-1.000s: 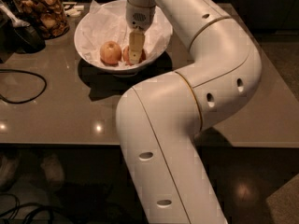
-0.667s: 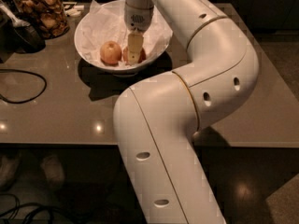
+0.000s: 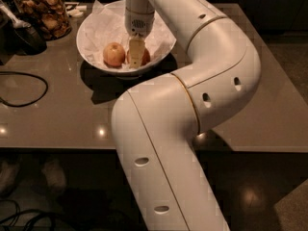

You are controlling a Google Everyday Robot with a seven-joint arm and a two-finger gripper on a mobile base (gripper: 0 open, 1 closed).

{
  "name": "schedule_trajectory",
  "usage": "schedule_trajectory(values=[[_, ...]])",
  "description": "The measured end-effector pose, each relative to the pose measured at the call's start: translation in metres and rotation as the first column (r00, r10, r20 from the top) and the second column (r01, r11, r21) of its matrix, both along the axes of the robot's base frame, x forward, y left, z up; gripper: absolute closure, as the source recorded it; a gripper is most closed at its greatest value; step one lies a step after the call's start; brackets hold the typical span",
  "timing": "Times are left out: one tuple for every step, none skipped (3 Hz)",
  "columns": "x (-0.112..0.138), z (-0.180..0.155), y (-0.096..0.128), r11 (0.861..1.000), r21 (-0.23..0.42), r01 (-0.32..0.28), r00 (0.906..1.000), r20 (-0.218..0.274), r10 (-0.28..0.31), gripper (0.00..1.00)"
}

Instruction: Pick apple from white bowl

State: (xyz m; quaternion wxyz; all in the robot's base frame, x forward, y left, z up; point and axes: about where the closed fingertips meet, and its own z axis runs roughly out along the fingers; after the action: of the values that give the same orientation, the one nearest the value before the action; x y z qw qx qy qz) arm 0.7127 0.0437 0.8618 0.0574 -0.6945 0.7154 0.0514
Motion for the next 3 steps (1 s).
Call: schedule_trajectory(values=[[-0.0019, -0.002, -0.0008, 1.0, -0.008, -0.007, 1.0, -0.006, 0.007, 0.5], [-0.0019, -0.002, -0.0008, 1.0, -0.008, -0.007, 1.0, -0.006, 0.007, 0.72], [-0.0019, -0.002, -0.0008, 1.0, -0.008, -0.007, 1.0, -0.006, 0.007, 0.95]])
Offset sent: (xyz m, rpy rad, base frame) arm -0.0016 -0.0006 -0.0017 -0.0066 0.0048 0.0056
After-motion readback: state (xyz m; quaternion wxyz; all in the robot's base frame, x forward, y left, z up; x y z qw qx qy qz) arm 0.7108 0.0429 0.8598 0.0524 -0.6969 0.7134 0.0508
